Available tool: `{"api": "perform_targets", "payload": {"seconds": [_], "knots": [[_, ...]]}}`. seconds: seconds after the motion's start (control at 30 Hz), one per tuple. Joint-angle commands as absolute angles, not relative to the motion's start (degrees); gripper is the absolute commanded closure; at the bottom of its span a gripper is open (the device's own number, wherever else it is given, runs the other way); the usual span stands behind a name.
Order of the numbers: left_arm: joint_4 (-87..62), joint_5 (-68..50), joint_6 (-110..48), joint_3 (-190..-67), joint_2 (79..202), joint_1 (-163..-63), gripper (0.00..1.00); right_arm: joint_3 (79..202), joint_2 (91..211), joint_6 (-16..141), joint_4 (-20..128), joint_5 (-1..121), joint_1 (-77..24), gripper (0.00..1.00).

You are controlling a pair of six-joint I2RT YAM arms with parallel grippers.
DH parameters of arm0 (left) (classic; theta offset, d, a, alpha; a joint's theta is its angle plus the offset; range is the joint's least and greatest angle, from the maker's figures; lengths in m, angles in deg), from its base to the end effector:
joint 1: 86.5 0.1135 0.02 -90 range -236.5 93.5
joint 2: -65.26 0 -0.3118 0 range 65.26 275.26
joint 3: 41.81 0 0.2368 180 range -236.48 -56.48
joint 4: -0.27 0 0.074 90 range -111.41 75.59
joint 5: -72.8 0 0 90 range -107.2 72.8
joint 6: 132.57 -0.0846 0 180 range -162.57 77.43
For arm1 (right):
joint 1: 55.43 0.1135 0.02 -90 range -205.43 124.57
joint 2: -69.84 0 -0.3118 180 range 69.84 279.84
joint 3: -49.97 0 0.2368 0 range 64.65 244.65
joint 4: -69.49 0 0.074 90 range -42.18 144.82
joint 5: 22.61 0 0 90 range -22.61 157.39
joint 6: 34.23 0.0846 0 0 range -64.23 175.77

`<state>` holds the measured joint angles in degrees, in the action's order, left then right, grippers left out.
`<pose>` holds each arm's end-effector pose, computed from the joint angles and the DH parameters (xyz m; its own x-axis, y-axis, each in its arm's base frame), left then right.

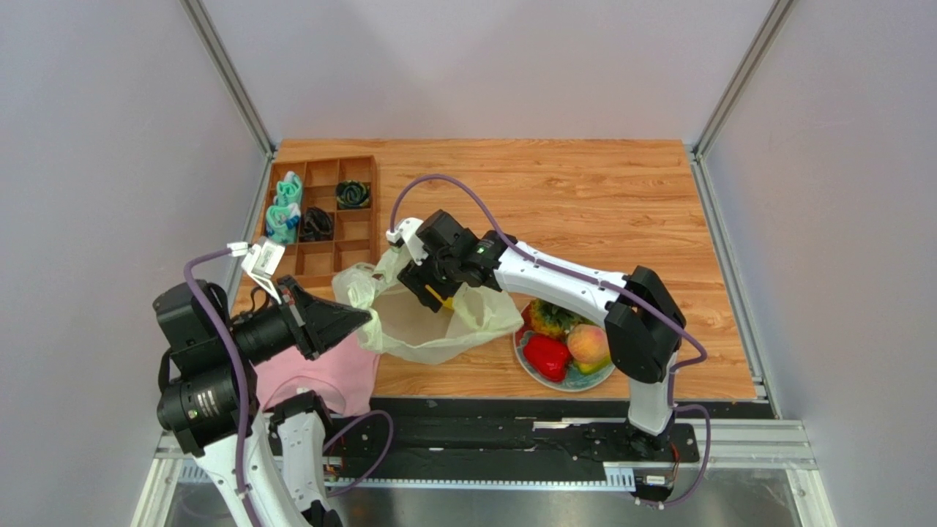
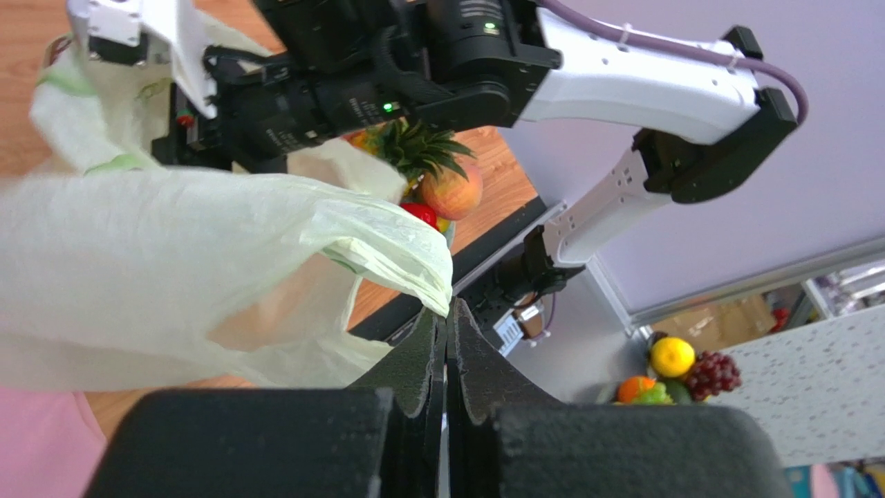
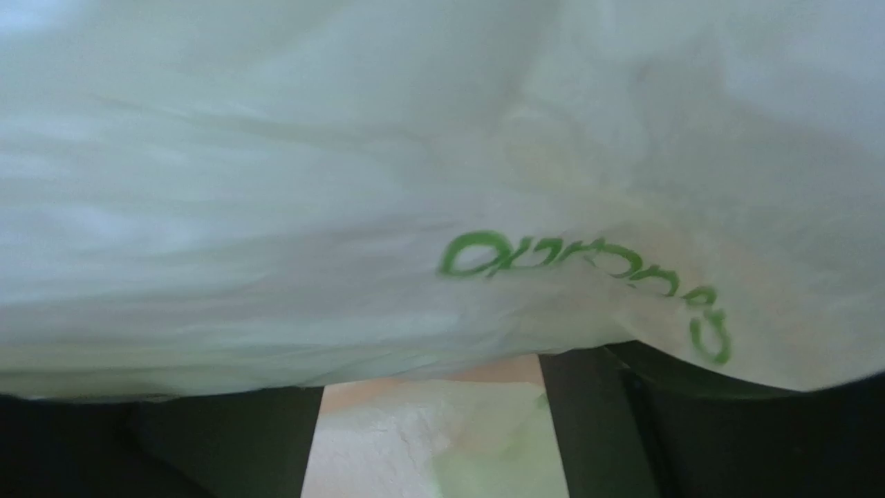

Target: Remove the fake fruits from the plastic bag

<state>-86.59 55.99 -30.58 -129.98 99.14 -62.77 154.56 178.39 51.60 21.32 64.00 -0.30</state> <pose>0.0164 -0.0812 0.4266 -0.6113 -0.3344 -0.7173 0.5062 0.5315 -0.6792 0.2547 0.3743 0.2677 -0.3891 -0.6853 -0.6156 -0.8704 0.4924 0.0019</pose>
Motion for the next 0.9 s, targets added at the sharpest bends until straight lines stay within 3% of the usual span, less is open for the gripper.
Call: {"api": "perform_targets", "payload": {"seconds": [0.0, 0.03, 0.13, 0.47, 0.77, 0.87], "knots": [[-94.56, 59.35, -37.73, -134.18, 99.09, -62.51, 1.0, 154.74, 180.05, 51.73, 25.37, 70.18, 1.69, 0.2], [-94.82, 59.44, -37.99, -134.09, 99.01, -62.51, 1.0, 155.0, 180.75, 51.38, 25.46, 71.25, 2.13, 0.14], [-93.69, 60.49, -37.04, -134.35, 99.18, -62.42, 1.0, 155.88, 183.21, 51.55, 25.55, 74.6, 3.28, 0.08], [-95.7, 65.85, -37.47, -139.63, 101.29, -62.51, 1.0, 157.2, 183.74, 51.02, 24.85, 72.06, 4.42, 0.11], [-88.42, 75.43, -30.71, -143.59, 104.45, -62.51, 1.0, 158.96, 187.87, 51.2, 24.05, 71.0, 6.26, 0.13], [-84.99, 75.88, -27.98, -141.04, 104.28, -62.42, 1.0, 158.96, 188.93, 50.93, 23.79, 69.08, 7.05, 0.23]]}}
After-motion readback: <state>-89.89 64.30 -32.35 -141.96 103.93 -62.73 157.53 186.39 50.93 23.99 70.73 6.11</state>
